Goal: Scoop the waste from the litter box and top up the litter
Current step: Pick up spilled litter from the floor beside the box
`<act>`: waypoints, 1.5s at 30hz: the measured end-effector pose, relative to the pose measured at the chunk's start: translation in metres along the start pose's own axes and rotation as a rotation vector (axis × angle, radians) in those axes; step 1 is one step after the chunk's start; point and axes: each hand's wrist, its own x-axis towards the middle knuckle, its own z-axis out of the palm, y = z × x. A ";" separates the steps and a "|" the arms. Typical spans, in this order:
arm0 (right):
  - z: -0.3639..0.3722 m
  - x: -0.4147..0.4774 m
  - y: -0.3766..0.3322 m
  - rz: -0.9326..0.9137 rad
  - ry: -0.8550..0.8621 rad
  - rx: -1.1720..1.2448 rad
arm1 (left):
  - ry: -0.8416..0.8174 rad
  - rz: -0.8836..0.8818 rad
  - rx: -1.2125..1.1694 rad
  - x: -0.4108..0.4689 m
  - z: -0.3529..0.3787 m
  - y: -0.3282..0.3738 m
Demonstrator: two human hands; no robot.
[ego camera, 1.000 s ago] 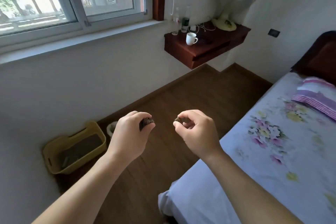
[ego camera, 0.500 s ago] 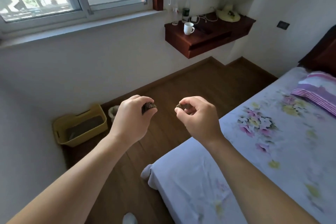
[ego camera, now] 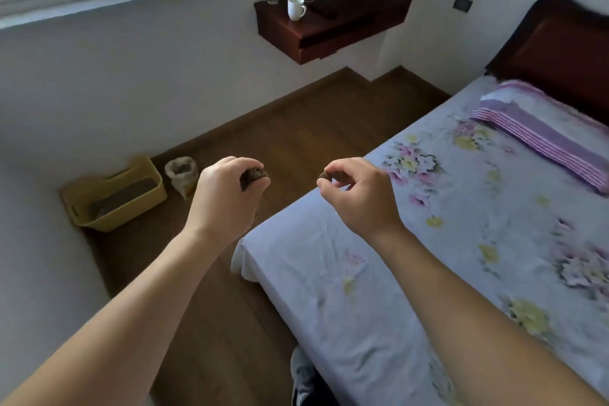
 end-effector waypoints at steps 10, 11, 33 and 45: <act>-0.052 -0.105 -0.015 -0.018 -0.014 -0.006 | 0.009 -0.016 -0.038 -0.117 -0.011 0.034; -0.058 -0.111 -0.014 -0.027 -0.022 -0.006 | 0.016 -0.021 -0.029 -0.126 -0.012 0.040; -0.275 -0.276 0.109 -0.040 -0.128 0.067 | -0.024 -0.099 0.025 -0.326 0.082 0.271; -0.353 -0.415 0.134 0.051 -0.036 -0.046 | -0.139 -0.126 -0.091 -0.450 0.114 0.322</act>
